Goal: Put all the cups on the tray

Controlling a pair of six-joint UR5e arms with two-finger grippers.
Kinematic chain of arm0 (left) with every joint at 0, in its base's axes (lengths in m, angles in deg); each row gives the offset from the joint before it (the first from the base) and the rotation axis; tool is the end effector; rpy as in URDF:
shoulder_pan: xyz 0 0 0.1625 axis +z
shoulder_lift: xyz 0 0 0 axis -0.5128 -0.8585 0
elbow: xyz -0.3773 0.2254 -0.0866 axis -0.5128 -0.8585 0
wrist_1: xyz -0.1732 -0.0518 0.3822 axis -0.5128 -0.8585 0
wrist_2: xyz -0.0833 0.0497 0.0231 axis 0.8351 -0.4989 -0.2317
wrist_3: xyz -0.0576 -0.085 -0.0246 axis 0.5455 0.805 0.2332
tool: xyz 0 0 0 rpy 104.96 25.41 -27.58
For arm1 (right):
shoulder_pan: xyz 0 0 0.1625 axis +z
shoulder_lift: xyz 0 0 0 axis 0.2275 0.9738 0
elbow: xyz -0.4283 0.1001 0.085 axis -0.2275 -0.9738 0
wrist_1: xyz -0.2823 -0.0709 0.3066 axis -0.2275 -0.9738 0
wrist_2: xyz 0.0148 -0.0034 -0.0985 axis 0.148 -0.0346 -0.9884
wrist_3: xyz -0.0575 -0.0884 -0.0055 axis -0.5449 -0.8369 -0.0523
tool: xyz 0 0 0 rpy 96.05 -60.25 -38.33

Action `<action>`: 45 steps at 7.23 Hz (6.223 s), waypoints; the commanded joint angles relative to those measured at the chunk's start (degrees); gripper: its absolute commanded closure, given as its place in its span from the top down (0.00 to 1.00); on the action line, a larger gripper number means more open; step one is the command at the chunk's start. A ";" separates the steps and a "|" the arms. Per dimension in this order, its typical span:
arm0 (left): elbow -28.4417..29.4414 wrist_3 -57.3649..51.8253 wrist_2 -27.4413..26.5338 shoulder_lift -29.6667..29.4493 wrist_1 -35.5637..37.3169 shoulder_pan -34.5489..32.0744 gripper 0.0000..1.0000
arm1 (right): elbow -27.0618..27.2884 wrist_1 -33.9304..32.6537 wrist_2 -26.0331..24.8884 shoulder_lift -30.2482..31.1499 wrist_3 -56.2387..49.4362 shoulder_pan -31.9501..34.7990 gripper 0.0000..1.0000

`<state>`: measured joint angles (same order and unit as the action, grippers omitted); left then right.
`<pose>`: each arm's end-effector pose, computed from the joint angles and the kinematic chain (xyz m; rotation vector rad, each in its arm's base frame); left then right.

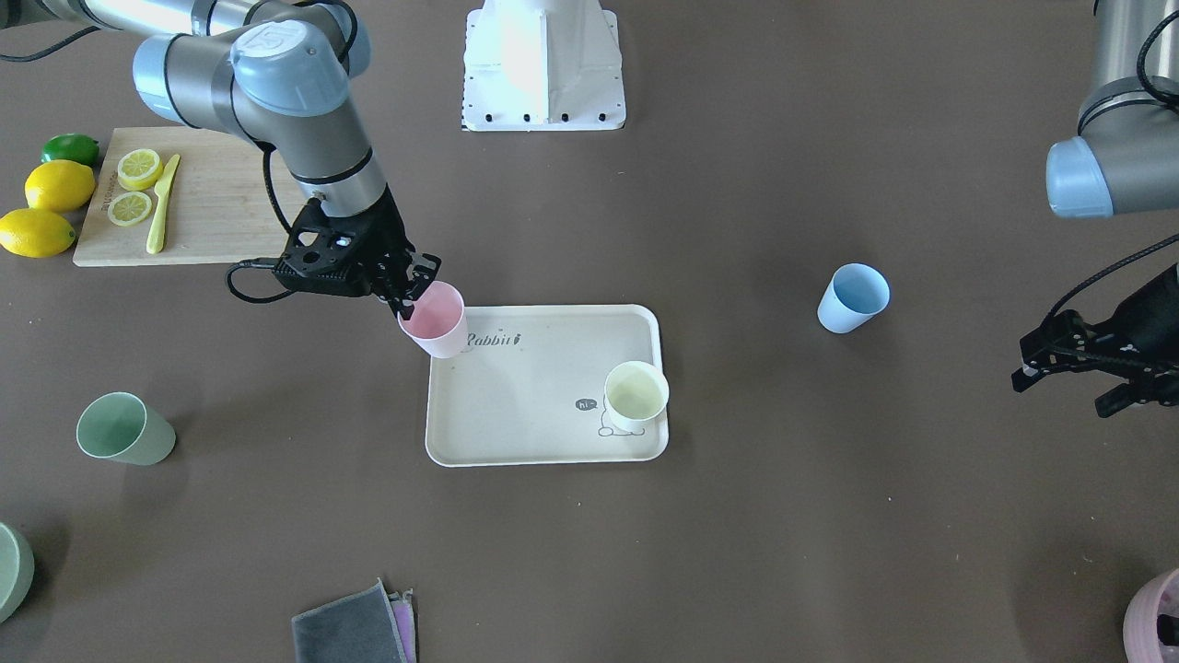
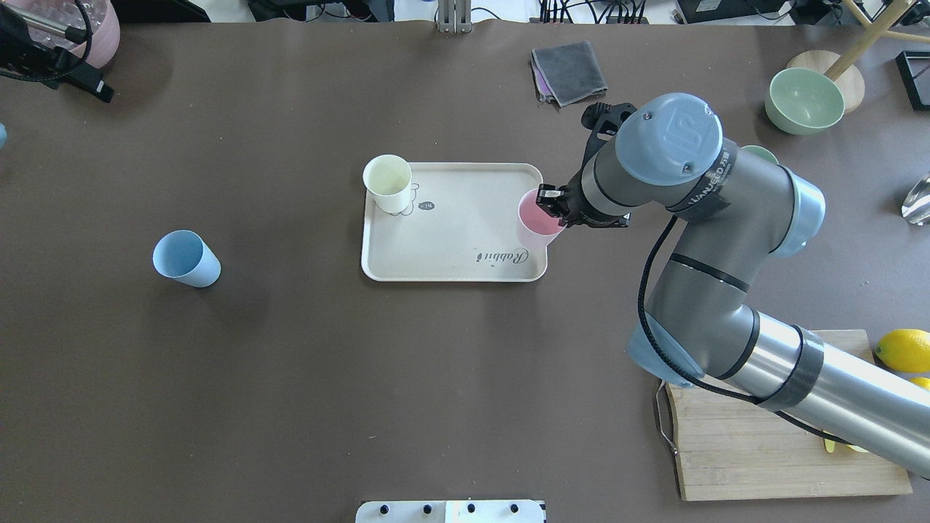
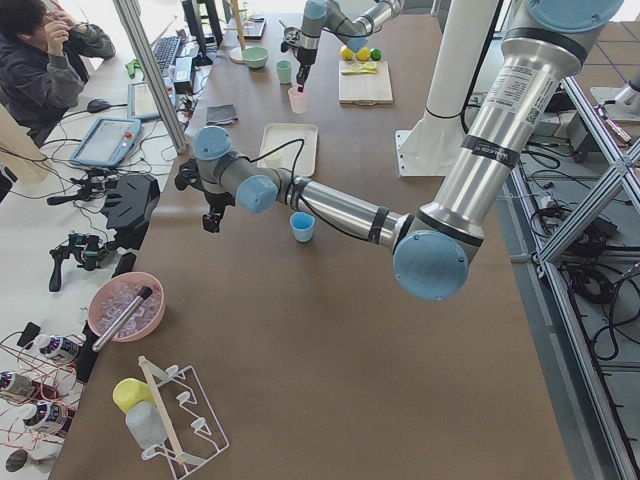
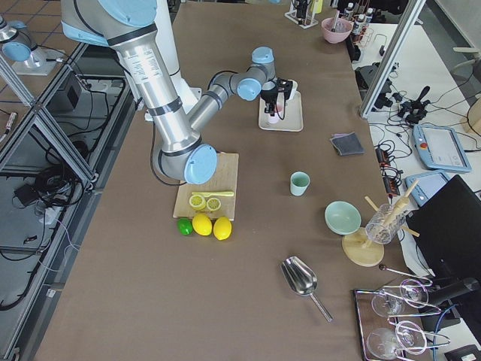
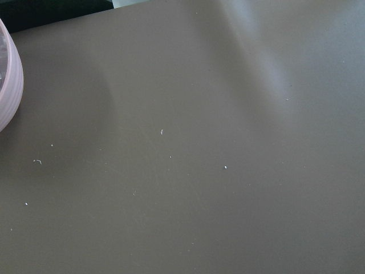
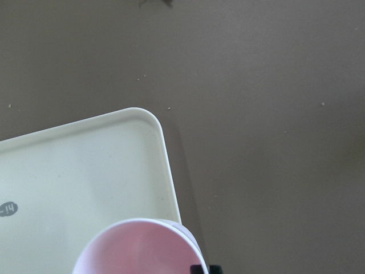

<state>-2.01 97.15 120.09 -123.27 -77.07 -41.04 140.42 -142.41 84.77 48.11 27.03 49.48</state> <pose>0.1532 -0.6617 0.4599 0.3212 0.8928 0.2161 -0.4759 -0.4816 0.2684 0.1139 -0.8746 0.3061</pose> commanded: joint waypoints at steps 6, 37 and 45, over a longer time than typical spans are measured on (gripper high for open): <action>-0.25 0.84 0.08 0.06 -0.01 0.08 0.98 | -1.61 0.35 -3.92 -2.88 0.51 -2.68 0.99; -3.06 46.28 -20.40 -16.29 -0.80 35.50 0.98 | -19.79 17.66 23.68 14.60 -49.95 34.07 1.00; -5.27 20.71 -8.27 -5.13 0.78 16.87 0.98 | -19.62 17.30 15.17 15.03 -41.17 24.77 0.78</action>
<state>-7.37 119.54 111.53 -129.15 -76.33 -23.33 120.94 -125.45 102.14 62.68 -15.87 76.28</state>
